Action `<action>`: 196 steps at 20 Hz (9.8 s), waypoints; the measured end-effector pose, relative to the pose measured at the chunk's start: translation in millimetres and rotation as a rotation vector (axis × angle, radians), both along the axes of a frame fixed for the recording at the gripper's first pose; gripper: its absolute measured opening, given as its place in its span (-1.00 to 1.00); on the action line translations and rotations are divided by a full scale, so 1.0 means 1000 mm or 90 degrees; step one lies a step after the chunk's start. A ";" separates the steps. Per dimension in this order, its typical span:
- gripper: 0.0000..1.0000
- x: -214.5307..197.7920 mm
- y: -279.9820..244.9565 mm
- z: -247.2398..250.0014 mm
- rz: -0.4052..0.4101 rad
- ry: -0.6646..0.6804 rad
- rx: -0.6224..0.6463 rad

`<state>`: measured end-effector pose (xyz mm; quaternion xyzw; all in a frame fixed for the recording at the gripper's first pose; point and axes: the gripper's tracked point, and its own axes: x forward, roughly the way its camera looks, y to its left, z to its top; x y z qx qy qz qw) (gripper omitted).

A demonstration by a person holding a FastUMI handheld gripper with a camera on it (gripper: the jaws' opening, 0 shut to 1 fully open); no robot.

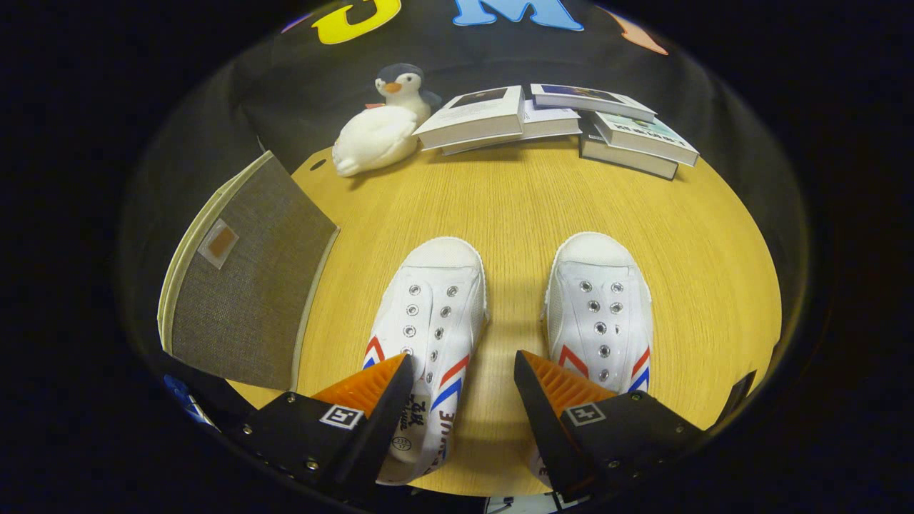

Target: Open the storage box then place both shoes into the box .Put the left shoe in first, then the right shoe, with the right side of both shoes facing outward in a uniform manner.

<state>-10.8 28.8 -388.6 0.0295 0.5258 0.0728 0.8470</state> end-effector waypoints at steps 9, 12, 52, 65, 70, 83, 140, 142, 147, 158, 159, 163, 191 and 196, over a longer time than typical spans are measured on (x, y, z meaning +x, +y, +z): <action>-0.19 -0.006 0.010 -0.014 -0.092 0.055 0.100; -0.86 0.002 0.011 -0.013 -0.154 0.070 0.144; -1.00 0.052 0.261 0.152 -0.024 0.023 0.314; -1.00 0.050 0.311 0.091 -0.022 0.059 0.247; -1.00 0.047 0.319 0.062 -0.034 0.089 0.212; 0.92 0.037 0.336 0.086 0.034 0.072 0.261; 0.97 -0.020 -0.136 0.011 -0.011 0.034 -0.123; 0.96 -0.018 -0.137 0.006 -0.012 0.040 -0.123; 0.61 -0.019 -0.124 0.001 -0.023 0.055 -0.066; -0.76 -0.012 -0.124 -0.006 -0.158 0.039 -0.023; -1.00 -0.017 -0.127 0.012 -0.161 0.051 -0.031; -1.00 -0.012 -0.115 0.036 -0.187 0.033 0.029; -1.00 0.036 0.121 0.173 -0.081 -0.056 0.276; -1.00 0.044 0.163 0.175 -0.062 -0.057 0.288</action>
